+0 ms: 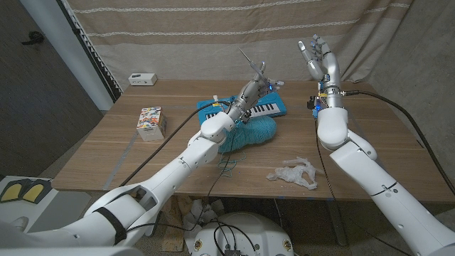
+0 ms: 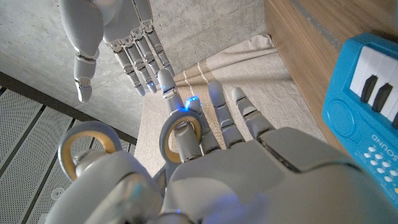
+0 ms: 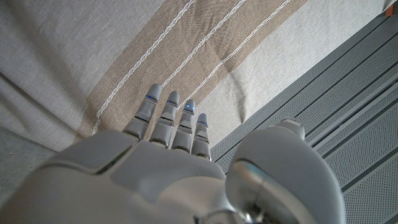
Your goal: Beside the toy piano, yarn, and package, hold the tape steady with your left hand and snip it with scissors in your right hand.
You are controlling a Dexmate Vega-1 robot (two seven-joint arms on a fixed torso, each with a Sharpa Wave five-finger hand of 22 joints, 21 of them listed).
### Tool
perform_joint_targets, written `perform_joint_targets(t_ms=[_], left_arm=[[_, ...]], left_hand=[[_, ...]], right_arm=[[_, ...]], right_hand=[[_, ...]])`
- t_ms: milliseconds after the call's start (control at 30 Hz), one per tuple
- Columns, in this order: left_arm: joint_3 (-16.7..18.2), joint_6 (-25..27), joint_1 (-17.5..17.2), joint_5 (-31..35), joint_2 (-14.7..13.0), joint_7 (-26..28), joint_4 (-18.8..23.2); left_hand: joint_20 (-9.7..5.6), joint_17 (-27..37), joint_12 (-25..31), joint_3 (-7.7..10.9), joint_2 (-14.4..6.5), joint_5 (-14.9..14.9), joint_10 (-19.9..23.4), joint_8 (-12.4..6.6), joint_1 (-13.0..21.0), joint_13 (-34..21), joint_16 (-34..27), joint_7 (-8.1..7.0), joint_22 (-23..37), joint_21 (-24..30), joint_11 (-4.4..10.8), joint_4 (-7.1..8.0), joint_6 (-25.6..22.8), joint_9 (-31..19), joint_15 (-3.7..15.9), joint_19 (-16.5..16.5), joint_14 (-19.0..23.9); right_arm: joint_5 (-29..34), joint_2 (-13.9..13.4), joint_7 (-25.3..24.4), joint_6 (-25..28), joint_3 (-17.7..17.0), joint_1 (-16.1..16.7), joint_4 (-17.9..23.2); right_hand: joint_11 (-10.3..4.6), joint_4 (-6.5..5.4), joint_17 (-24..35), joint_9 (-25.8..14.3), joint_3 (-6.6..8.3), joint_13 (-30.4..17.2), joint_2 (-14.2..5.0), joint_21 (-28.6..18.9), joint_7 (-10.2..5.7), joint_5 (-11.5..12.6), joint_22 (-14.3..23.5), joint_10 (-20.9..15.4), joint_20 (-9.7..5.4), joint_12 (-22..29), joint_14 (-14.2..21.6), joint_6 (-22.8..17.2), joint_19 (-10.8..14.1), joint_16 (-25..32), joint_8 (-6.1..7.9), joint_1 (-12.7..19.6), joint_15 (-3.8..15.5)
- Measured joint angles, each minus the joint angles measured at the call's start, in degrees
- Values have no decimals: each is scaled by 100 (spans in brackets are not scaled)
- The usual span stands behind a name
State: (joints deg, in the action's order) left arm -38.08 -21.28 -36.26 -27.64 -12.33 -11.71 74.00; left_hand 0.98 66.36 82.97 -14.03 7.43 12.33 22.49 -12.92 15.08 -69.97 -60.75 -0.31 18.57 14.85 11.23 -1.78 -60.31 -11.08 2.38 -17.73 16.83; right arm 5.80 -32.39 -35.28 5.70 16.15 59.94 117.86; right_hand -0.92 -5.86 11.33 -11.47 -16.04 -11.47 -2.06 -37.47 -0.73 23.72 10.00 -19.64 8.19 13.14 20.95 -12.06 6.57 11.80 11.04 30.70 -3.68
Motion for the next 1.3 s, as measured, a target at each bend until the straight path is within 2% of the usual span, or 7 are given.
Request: perform_joint_targets(t_ms=[67,367,533,600,700,933,1300], left_arm=[[-2,-65,-3,76,22,97,-12],[-2,-130,-46,93,88,201,-48],[21,-148,-108,93,87,245,8],[36,-148,-146,93,74,245,72],[59,-162,-215,122,24,361,194],[69,14,-344,255,-145,628,508],[89,136,-417,322,-331,702,776]], left_hand=[[-18,111,1,0,-1,0,62,0,0,0,-98,4,20,18,-58,0,-58,0,-3,-18,80],[-59,338,2,7,-29,1,355,0,104,0,-383,32,73,66,-110,-7,-235,0,8,-101,274],[-58,372,2,8,-22,1,649,-24,174,0,-567,65,123,106,-239,-8,-405,1,7,-182,465],[-48,365,2,15,-9,2,817,-36,187,0,-657,84,148,128,-341,-15,-532,1,16,-258,577],[-39,339,2,13,18,16,1013,-72,228,0,-754,185,152,194,-421,-13,-677,1,14,-416,702],[35,241,2,6,88,-58,1200,-73,319,-102,-799,292,178,238,-601,-6,-714,16,29,-561,786],[42,126,2,6,116,-156,1257,22,317,-160,-799,342,162,238,-643,-6,-703,16,29,-557,786]], right_arm=[[3,0,0,5,-5,0,11],[14,18,-14,45,-9,0,18],[23,24,-27,80,-8,-5,18],[27,24,-39,97,-8,-5,18],[38,29,-61,130,-9,-10,17],[73,29,-123,185,-76,-8,40],[105,11,-162,211,-125,14,80]], right_hand=[[0,0,-5,0,0,0,0,0,0,0,0,0,0,0,0,0,0,0,0,0,0],[0,0,-15,0,0,0,0,0,0,0,0,0,0,0,0,0,0,0,0,0,0],[0,0,-15,0,0,0,-2,44,0,0,0,0,0,0,0,-1,0,0,0,-1,0],[0,1,-15,18,0,0,-31,44,0,0,0,0,22,0,0,-1,22,0,0,-30,0],[0,1,-15,29,1,0,-31,88,9,0,-1,0,54,0,-23,9,8,0,0,-30,-22],[21,1,-15,29,1,0,-30,87,11,0,-1,21,73,0,-31,73,28,0,0,-30,-30],[21,1,-15,29,1,0,-22,133,11,0,-1,21,125,0,-31,72,17,0,0,-85,-30]])
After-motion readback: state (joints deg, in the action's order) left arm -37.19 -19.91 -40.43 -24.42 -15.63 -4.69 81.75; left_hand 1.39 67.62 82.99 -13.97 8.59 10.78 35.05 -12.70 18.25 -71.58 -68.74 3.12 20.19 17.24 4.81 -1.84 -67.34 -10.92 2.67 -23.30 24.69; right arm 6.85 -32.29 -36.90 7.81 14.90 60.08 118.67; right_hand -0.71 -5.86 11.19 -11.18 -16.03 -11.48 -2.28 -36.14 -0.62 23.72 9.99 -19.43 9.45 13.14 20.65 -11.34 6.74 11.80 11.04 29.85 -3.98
